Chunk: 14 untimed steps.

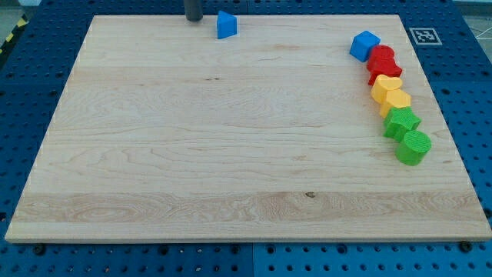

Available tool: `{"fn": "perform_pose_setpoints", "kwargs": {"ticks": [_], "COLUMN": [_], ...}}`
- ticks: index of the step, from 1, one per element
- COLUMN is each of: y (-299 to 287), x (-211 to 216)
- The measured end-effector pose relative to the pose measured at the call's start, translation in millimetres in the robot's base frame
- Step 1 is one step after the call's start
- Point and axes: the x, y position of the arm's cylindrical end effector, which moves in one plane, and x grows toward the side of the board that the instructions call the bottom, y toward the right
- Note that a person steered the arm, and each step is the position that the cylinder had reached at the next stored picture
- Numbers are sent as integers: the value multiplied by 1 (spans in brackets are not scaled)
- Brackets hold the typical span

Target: Slide the blue triangle a bit right

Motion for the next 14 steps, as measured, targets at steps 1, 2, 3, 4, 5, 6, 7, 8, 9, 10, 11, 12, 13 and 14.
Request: {"fn": "perform_pose_setpoints", "kwargs": {"ticks": [1,2,3,4,5,6,7,8,9,10,11,12,13,14], "y": [20,35,42,43,45,45,45,40,19,14,20,28,33,37], "x": [0,0,0,0,0,0,0,7,32,52,56,51,44,40]}}
